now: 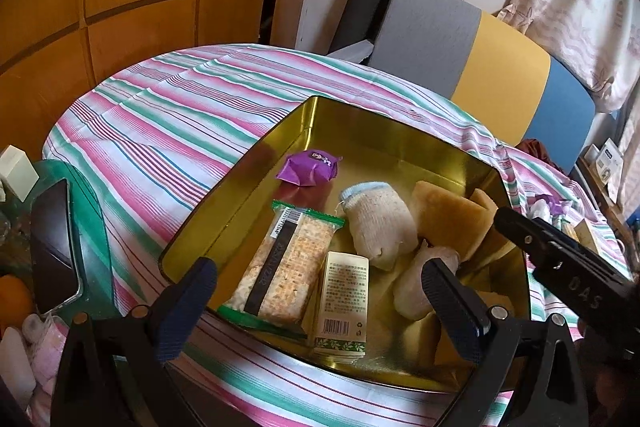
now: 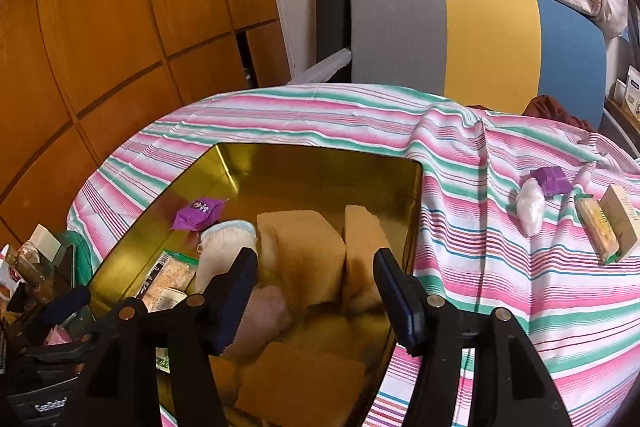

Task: Organize objects
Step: 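Lower the yellow sponge into the tin and open the right gripper, then move the right gripper toward the WEIDAN cracker bar on the cloth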

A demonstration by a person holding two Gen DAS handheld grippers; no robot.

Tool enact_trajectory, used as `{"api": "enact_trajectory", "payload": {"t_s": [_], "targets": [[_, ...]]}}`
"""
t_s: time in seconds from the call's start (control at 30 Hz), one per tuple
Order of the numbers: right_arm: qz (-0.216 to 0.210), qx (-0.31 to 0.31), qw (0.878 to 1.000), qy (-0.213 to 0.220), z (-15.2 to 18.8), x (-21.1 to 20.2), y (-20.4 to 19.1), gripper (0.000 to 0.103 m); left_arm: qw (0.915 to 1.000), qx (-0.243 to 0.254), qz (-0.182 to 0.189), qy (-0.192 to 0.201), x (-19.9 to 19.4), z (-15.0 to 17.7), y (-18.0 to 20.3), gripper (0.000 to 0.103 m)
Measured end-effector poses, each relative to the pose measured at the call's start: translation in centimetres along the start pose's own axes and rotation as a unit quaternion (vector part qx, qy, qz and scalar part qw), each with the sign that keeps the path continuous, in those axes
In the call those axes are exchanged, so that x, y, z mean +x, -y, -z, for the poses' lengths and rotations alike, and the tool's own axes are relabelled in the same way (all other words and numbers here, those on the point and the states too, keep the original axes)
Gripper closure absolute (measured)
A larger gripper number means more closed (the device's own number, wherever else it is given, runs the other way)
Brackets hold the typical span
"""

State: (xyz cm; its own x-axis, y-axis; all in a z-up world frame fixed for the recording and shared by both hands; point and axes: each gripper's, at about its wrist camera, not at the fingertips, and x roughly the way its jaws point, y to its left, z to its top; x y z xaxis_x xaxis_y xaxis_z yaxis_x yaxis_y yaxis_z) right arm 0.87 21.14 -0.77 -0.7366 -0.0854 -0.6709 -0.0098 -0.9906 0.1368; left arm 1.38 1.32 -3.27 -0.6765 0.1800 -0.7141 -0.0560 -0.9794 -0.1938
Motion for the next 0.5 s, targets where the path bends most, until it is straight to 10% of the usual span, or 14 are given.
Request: {"api": "enact_trajectory", "payload": {"t_s": [0.5], "targets": [[0.014,0.038,0.999,0.029,0.5,-2.6,3.4,0.042,0.9997,0.023,-0.012,-0.001,-0.5,0.5,1.5,0.0]]}}
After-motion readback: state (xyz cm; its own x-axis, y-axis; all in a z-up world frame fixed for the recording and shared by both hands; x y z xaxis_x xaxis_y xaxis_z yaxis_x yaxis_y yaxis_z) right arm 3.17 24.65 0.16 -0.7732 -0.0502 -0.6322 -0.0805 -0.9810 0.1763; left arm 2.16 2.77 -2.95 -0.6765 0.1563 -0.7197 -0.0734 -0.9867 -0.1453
